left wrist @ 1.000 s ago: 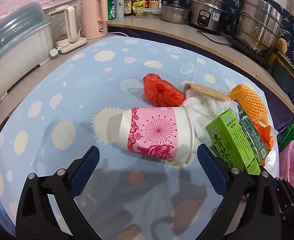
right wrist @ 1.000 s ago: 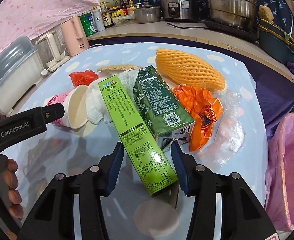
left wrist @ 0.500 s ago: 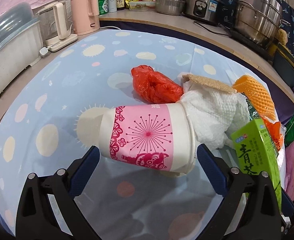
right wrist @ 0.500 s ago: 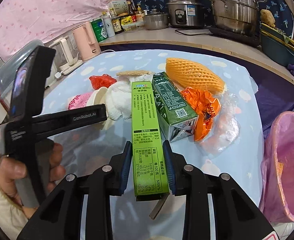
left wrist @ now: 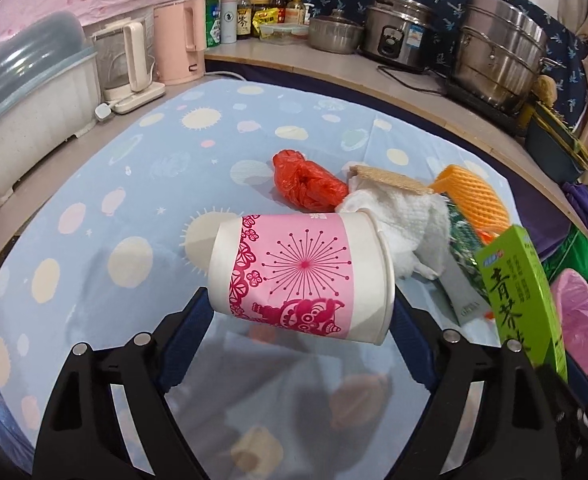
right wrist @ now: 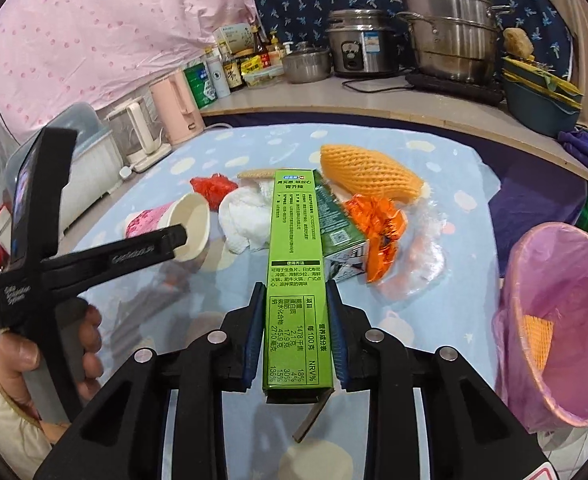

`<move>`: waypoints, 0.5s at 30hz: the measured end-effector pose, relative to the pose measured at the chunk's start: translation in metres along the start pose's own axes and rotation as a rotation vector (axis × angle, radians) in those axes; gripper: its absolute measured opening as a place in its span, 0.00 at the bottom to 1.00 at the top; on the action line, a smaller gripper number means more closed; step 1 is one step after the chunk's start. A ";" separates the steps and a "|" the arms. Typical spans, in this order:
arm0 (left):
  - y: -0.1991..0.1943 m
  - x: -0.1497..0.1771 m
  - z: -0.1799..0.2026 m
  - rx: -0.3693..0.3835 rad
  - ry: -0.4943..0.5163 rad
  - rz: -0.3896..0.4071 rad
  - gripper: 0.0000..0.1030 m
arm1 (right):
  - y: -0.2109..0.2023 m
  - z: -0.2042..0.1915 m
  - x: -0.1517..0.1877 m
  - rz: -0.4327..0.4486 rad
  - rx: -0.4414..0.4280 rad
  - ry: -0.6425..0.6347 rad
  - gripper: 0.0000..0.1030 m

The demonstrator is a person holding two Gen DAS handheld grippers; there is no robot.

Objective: Collect trash
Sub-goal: 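Carry the carton and cup over the bin and release both inside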

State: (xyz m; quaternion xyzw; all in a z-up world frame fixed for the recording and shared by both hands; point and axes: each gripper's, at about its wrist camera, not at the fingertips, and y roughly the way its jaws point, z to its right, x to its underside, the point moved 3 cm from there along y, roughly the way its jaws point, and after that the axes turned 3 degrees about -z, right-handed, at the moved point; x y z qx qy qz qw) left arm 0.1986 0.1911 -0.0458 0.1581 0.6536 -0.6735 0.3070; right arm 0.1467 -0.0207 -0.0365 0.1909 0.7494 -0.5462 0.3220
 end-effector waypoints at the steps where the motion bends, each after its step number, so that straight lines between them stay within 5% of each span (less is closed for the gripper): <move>1: -0.007 0.003 0.003 0.001 0.007 0.005 0.79 | -0.007 0.003 0.000 0.012 0.004 0.006 0.27; 15: -0.084 0.046 0.096 0.169 0.179 0.029 0.79 | -0.082 0.083 0.018 0.109 0.138 0.141 0.27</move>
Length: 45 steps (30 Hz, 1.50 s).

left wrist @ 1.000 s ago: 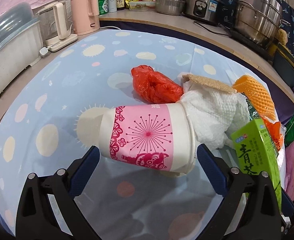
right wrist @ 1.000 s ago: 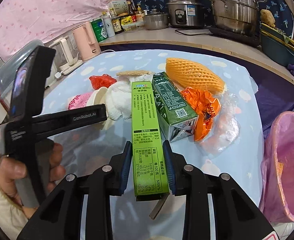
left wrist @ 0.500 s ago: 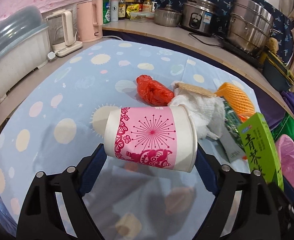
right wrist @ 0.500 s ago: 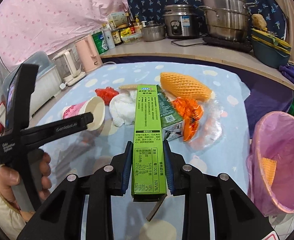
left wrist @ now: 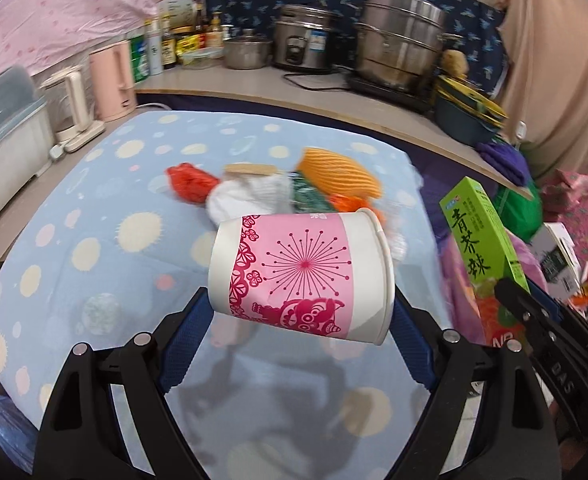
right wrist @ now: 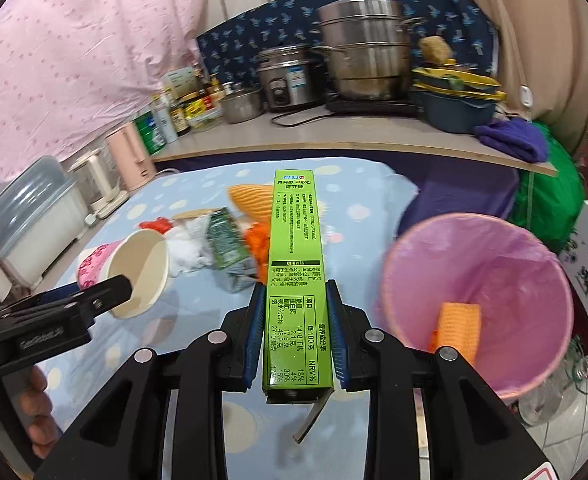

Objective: Collect trash
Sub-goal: 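Carry the carton and cup over the bin and release both inside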

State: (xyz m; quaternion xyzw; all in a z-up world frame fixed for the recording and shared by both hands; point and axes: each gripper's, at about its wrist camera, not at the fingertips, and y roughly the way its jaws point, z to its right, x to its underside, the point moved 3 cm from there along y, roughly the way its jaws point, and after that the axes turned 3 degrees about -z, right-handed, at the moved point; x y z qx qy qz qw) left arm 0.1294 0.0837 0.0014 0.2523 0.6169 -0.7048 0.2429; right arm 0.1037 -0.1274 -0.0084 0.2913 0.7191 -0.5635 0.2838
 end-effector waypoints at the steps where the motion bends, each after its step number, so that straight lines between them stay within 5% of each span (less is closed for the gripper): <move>1: -0.001 0.002 0.011 0.012 0.020 -0.002 0.79 | -0.004 0.012 0.001 0.003 0.019 0.019 0.27; 11: 0.004 0.011 0.116 0.149 0.187 -0.022 0.79 | -0.022 0.119 0.024 -0.021 0.189 0.205 0.27; 20: 0.026 0.009 0.190 0.207 0.283 -0.024 0.79 | -0.009 0.162 0.035 -0.058 0.229 0.281 0.27; 40: 0.092 0.003 0.244 0.179 0.346 -0.088 0.79 | 0.016 0.197 0.033 -0.075 0.282 0.340 0.29; 45: 0.095 0.005 0.241 0.169 0.335 -0.084 0.87 | 0.017 0.195 0.031 -0.070 0.281 0.339 0.31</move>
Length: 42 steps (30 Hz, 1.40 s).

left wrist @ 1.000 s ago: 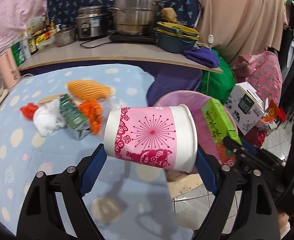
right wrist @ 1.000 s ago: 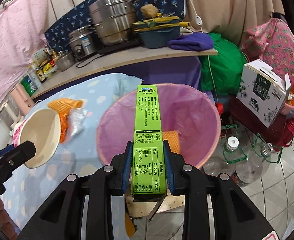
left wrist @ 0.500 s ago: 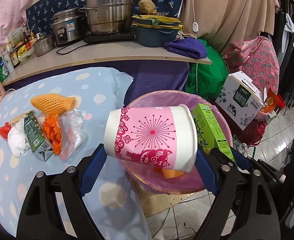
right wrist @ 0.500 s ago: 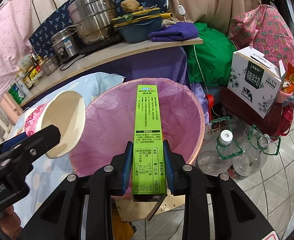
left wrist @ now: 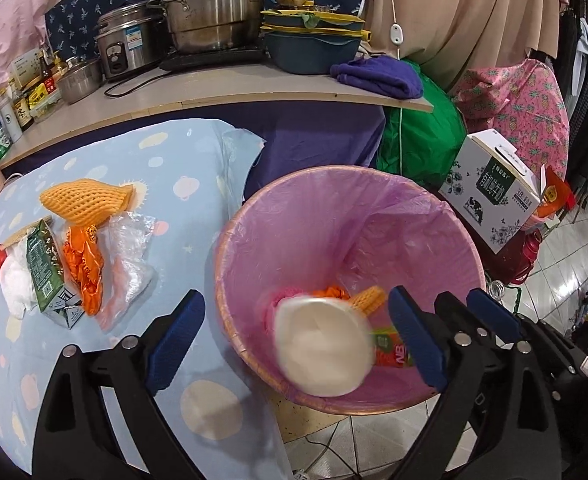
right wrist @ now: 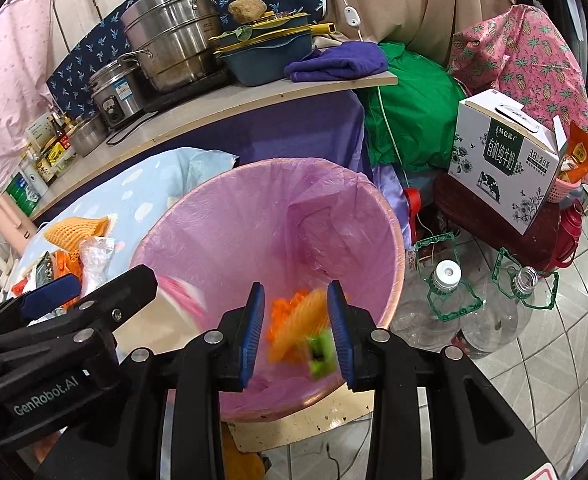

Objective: Collect trash
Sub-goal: 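Carry the carton and cup over the bin and release both inside, then grasp the clear plastic bag with the right gripper while the left grasps the white tissue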

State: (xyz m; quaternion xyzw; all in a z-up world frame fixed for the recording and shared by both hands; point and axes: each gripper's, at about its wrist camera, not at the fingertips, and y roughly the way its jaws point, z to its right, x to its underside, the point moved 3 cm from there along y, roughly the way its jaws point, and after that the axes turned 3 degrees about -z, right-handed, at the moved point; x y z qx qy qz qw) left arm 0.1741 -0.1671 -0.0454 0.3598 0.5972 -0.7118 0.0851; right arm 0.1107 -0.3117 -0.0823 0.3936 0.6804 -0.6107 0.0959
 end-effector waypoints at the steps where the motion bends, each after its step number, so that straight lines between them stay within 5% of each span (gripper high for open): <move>1: 0.000 0.000 -0.001 -0.001 -0.003 0.001 0.88 | -0.001 -0.001 0.000 0.003 0.001 -0.001 0.32; 26: -0.025 0.003 -0.050 -0.049 -0.094 0.037 0.88 | -0.019 -0.043 0.000 0.031 -0.022 -0.069 0.36; 42: -0.049 0.031 -0.151 -0.176 -0.238 0.045 0.88 | -0.011 -0.124 0.011 0.002 -0.116 -0.189 0.39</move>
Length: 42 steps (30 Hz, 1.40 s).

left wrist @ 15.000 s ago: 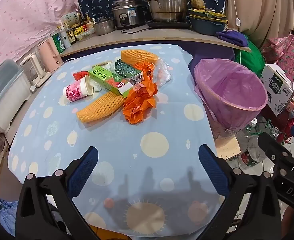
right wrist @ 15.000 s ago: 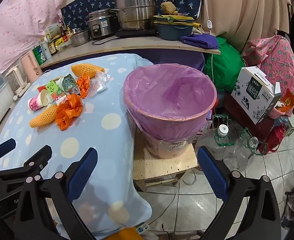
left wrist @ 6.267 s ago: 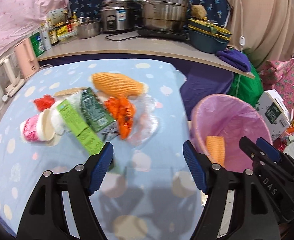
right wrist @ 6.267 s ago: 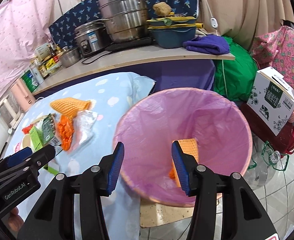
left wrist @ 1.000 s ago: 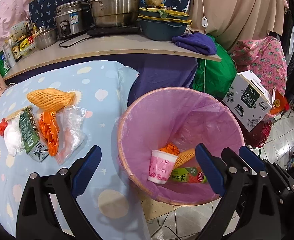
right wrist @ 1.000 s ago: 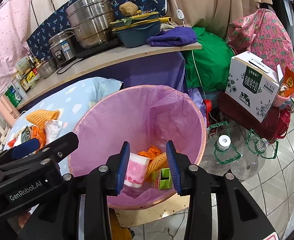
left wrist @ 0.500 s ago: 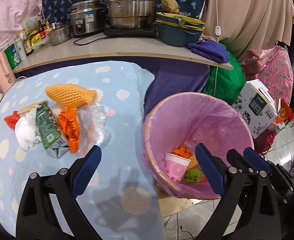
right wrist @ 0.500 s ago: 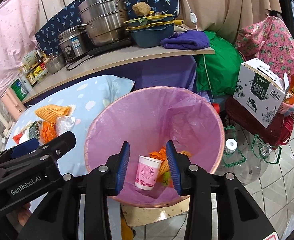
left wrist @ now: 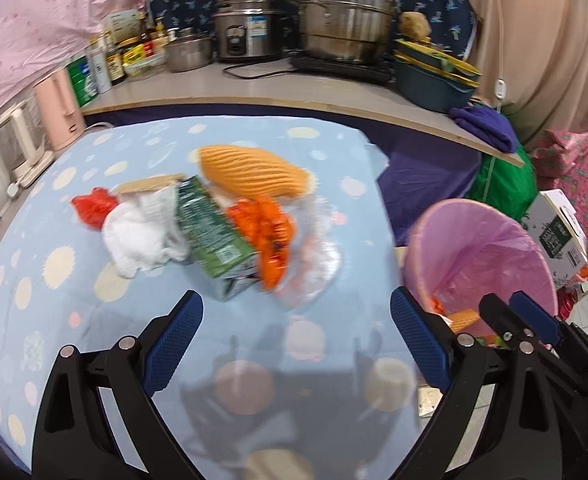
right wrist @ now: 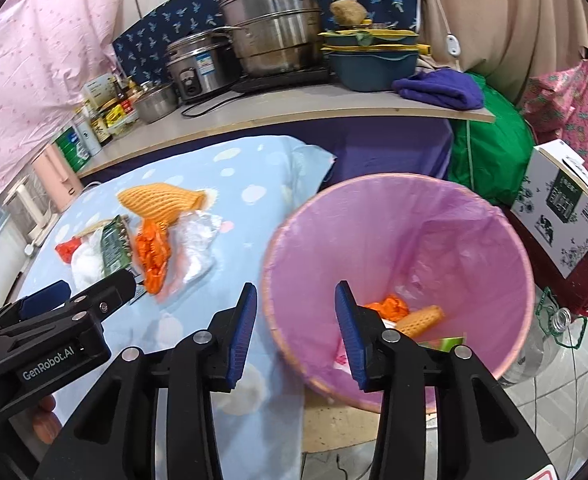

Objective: Collect trash
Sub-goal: 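Grasp the clear plastic bag with the right gripper while the left grasps the white tissue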

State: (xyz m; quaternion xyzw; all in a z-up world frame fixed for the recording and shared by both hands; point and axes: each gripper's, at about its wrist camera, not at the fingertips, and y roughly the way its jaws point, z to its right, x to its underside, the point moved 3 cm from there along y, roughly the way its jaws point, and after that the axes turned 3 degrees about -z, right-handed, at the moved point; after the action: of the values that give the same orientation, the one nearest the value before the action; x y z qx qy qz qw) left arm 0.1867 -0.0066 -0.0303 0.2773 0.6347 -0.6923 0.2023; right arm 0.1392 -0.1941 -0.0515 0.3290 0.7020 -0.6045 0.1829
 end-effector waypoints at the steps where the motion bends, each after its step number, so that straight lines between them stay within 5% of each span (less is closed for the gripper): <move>1: 0.001 0.001 -0.008 -0.010 -0.012 -0.003 0.88 | 0.002 -0.007 0.001 -0.005 -0.008 -0.009 0.39; 15: 0.028 0.020 -0.134 -0.135 -0.187 -0.067 0.88 | 0.047 -0.077 0.004 -0.073 -0.066 -0.104 0.39; 29: 0.075 -0.013 -0.187 -0.097 -0.299 -0.079 0.86 | 0.098 -0.100 -0.020 -0.100 -0.072 -0.096 0.39; 32: 0.082 -0.019 -0.189 -0.075 -0.303 -0.078 0.76 | 0.107 -0.104 -0.023 -0.107 -0.070 -0.101 0.39; 39: 0.091 -0.023 -0.187 -0.005 -0.285 -0.104 0.17 | 0.122 -0.109 -0.018 -0.142 -0.084 -0.115 0.19; 42: 0.086 -0.021 -0.185 -0.009 -0.276 -0.097 0.06 | 0.121 -0.110 -0.015 -0.143 -0.088 -0.126 0.15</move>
State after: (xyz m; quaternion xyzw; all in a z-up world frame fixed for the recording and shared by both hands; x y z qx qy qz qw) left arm 0.2805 0.1658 -0.0908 0.1474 0.6165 -0.7301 0.2552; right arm 0.2486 -0.0847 -0.1078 0.2310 0.7368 -0.6040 0.1972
